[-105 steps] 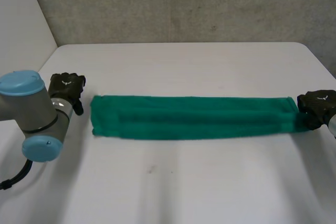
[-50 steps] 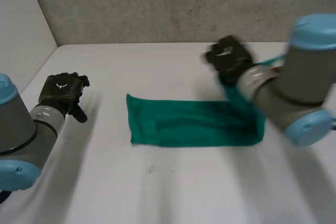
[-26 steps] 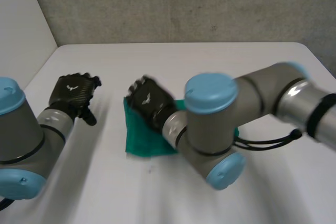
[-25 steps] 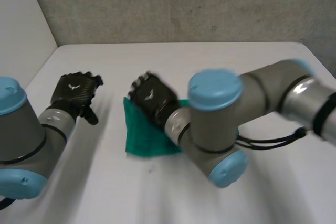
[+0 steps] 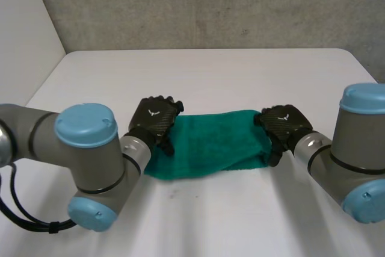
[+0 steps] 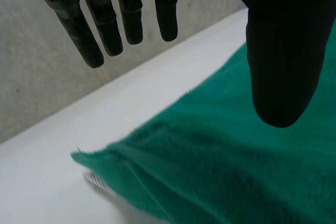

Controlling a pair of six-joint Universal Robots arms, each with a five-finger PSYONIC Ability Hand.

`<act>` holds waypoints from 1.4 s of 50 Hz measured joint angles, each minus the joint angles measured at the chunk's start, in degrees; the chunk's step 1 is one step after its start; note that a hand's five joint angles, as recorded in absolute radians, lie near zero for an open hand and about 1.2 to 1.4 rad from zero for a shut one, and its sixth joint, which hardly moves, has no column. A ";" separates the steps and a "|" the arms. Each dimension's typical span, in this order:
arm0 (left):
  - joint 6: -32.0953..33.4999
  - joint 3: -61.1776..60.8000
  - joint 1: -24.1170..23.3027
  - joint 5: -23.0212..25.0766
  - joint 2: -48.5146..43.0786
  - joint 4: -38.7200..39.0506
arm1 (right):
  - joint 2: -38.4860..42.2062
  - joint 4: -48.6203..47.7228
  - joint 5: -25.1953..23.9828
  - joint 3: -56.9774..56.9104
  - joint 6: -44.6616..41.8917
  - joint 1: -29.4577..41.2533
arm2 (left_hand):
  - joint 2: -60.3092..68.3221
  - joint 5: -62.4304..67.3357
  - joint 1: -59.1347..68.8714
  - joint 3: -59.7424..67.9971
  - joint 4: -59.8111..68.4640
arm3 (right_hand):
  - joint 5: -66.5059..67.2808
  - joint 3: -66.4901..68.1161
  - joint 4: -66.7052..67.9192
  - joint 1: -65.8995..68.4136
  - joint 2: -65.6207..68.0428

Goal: Fold the towel.

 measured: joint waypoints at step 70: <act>-0.57 -5.60 6.24 -5.77 8.93 -3.47 | 9.42 2.66 -0.20 -23.17 -1.23 21.25 | -0.32 -0.81 0.00 -0.16 -0.23 | 44.02 44.45 45.61 33.82 44.28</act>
